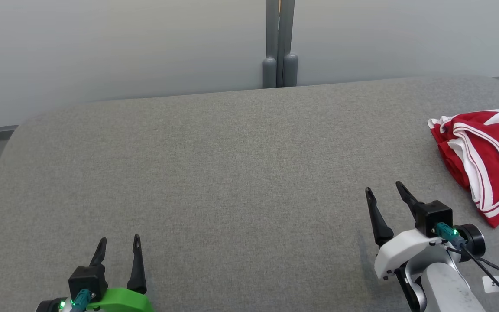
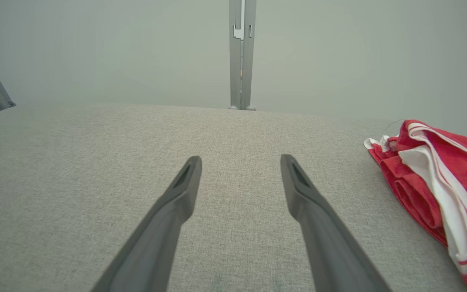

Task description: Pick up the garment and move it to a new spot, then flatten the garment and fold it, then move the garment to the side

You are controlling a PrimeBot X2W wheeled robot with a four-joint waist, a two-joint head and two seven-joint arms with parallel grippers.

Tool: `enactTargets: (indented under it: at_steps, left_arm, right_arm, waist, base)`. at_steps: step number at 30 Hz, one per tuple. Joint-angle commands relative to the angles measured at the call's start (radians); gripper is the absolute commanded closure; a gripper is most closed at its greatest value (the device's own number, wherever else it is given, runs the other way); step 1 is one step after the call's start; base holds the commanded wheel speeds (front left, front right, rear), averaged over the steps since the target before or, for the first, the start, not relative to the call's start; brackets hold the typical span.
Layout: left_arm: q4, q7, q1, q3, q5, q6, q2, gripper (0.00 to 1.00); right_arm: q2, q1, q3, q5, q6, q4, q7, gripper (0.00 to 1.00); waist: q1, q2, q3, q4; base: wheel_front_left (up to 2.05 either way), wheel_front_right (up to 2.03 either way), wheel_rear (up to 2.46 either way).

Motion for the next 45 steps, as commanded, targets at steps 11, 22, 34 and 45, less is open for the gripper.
enactTargets:
  at_steps: [11, 22, 34, 45]
  left_arm:
    - [-0.017, 0.000, 0.029, 0.021, -0.026, 0.025, 0.004, 0.00]
    - [-0.017, 0.001, 0.032, 0.013, -0.033, 0.035, 0.003, 0.00]
    - [-0.011, 0.001, 0.025, -0.001, -0.033, 0.040, 0.003, 0.00]
    - [-0.003, 0.001, 0.017, -0.006, -0.037, 0.041, 0.003, 0.00]
  right_arm:
    - [0.001, 0.057, -0.006, -0.048, -0.001, -0.032, -0.002, 0.00]
    - [0.002, 0.067, 0.005, -0.042, -0.001, -0.058, -0.002, 0.00]
    - [0.002, 0.049, 0.003, -0.046, -0.001, -0.052, -0.002, 0.00]
    - [0.002, 0.042, 0.008, -0.045, -0.001, -0.060, -0.002, 0.00]
  waist:
    - [0.0001, 0.0000, -0.013, -0.020]
    - [0.0001, 0.0000, -0.007, -0.023]
    - [0.0001, 0.0000, 0.018, -0.027]
    - [0.0001, 0.0000, 0.031, -0.028]
  base:
    - [0.00, 0.00, 0.00]
    - [0.00, 0.00, 0.00]
    - [0.00, 0.00, 0.00]
    - [0.00, 0.00, 0.00]
